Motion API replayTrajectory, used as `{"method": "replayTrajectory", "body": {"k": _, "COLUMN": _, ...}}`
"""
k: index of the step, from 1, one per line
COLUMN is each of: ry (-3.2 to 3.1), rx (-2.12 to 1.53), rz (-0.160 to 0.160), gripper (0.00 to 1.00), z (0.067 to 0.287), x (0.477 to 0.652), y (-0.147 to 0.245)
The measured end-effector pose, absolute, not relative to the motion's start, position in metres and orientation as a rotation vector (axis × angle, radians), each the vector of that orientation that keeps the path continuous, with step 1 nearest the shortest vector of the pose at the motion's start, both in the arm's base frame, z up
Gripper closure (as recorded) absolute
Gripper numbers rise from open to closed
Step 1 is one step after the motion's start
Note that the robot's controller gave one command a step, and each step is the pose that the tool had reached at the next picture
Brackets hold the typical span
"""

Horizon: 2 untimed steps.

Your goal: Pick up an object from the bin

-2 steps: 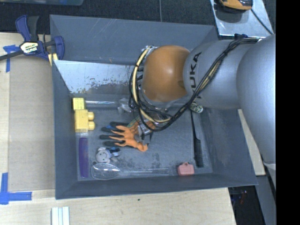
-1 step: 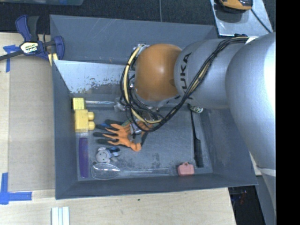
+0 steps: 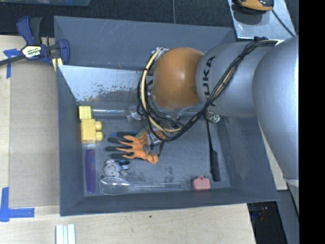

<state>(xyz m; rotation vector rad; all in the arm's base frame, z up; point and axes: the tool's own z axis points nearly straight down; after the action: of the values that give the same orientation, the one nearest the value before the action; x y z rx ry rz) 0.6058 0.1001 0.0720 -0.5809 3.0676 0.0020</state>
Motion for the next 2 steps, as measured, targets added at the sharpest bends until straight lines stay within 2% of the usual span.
{"method": "replayTrajectory", "body": {"k": 1, "ry": 3.074, "rx": -0.511, "rz": 0.008, "gripper": 1.00, "z": 0.0742, "x": 0.6075, "y": 0.1145}}
{"method": "replayTrajectory", "body": {"k": 2, "ry": 3.075, "rx": -0.510, "rz": 0.008, "gripper": 1.00, "z": 0.0741, "x": 0.6075, "y": 0.1144}}
